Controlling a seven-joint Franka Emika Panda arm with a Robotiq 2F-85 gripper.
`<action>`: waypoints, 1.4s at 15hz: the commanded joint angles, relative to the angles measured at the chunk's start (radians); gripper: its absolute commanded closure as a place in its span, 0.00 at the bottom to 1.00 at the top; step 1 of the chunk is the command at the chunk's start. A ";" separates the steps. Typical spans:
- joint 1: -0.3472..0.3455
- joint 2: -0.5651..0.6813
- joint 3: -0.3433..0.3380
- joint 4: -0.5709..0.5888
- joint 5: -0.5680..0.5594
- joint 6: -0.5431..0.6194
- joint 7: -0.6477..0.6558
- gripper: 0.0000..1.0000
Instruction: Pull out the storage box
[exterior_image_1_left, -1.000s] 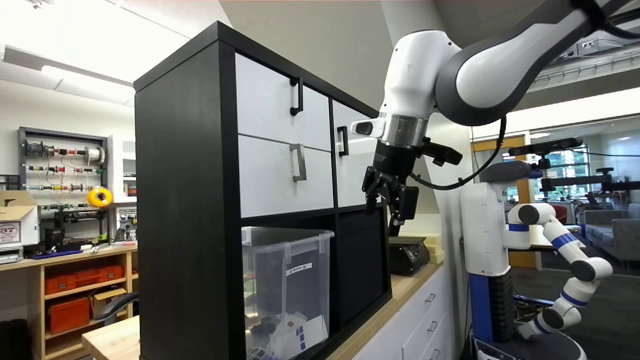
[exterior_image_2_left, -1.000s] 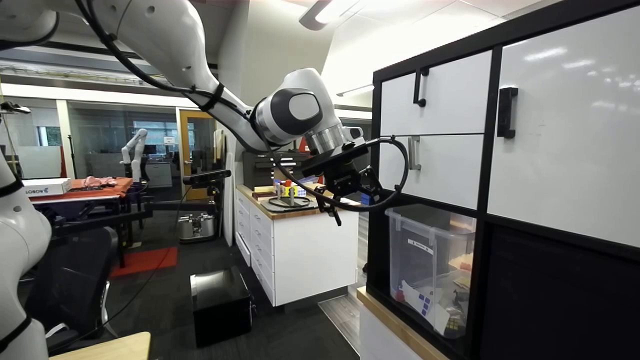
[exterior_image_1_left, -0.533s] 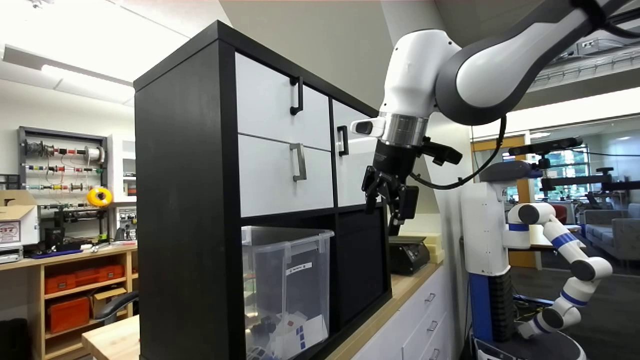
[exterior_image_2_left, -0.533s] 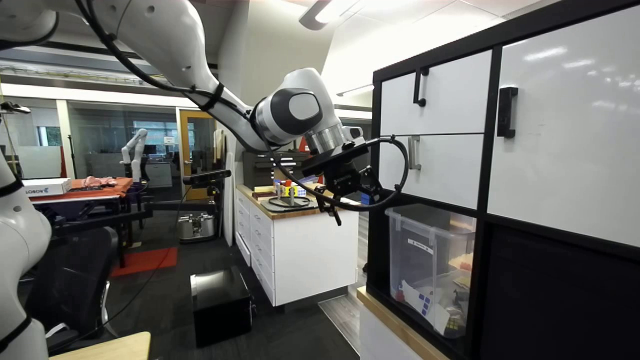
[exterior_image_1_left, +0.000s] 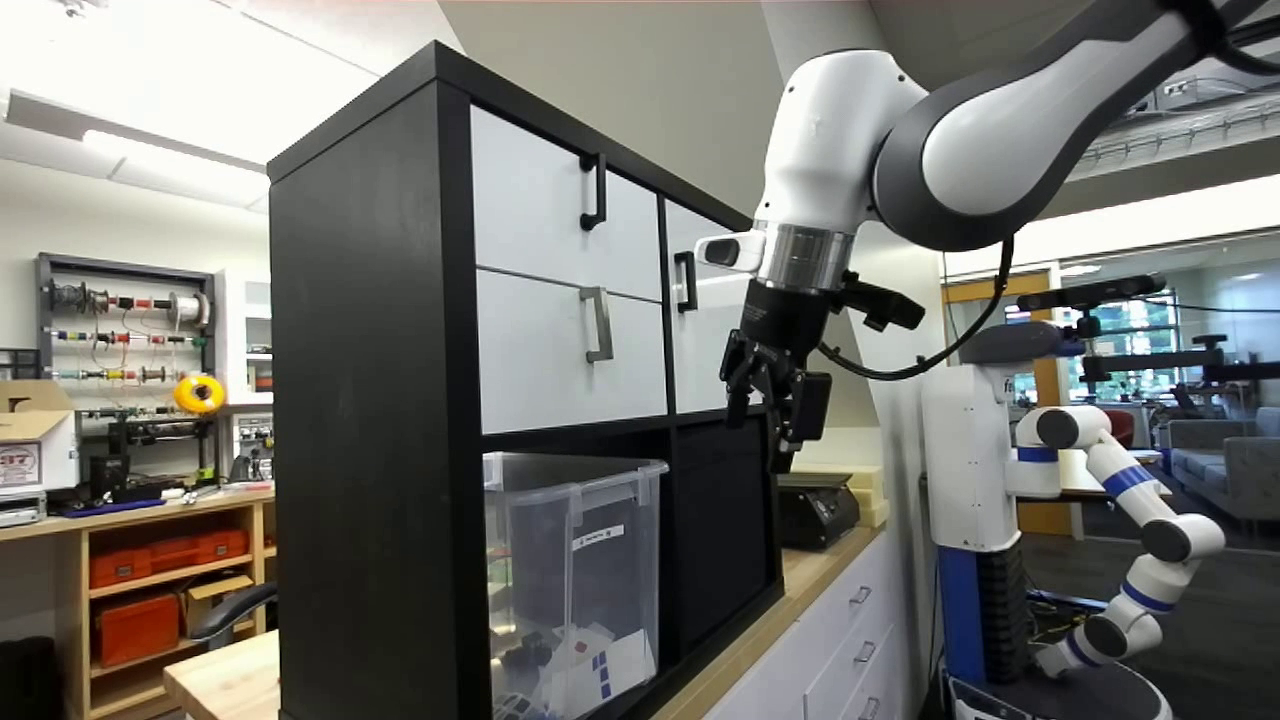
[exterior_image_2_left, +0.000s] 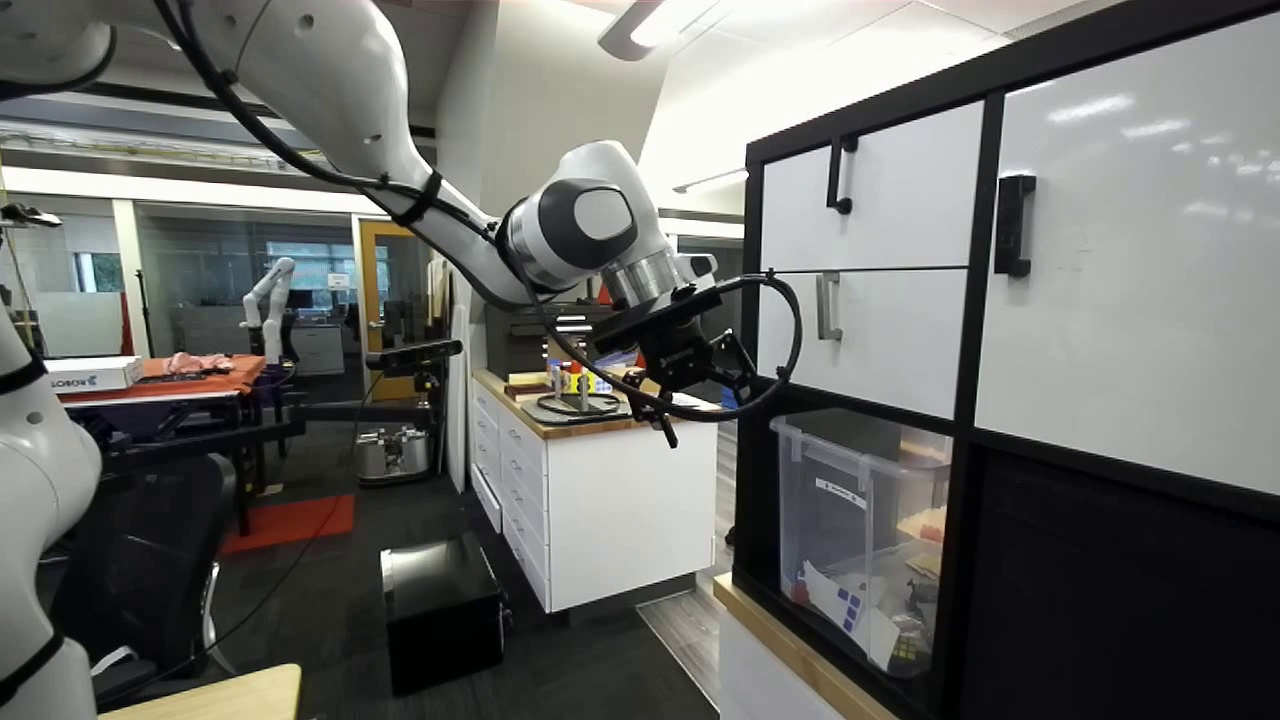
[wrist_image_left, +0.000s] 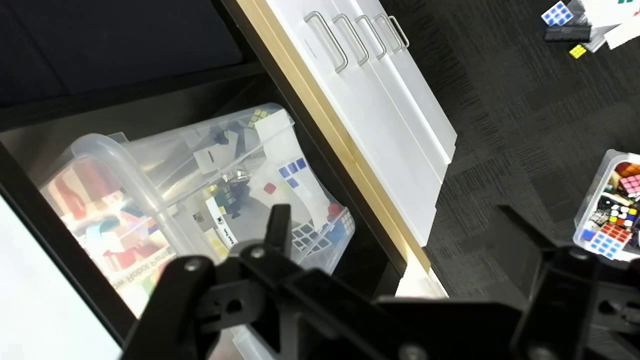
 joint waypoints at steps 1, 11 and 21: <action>0.012 0.019 0.010 0.018 -0.085 0.020 0.115 0.00; 0.005 0.116 -0.022 0.005 -0.119 0.314 0.031 0.00; -0.040 0.195 -0.088 0.005 -0.166 0.623 -0.061 0.00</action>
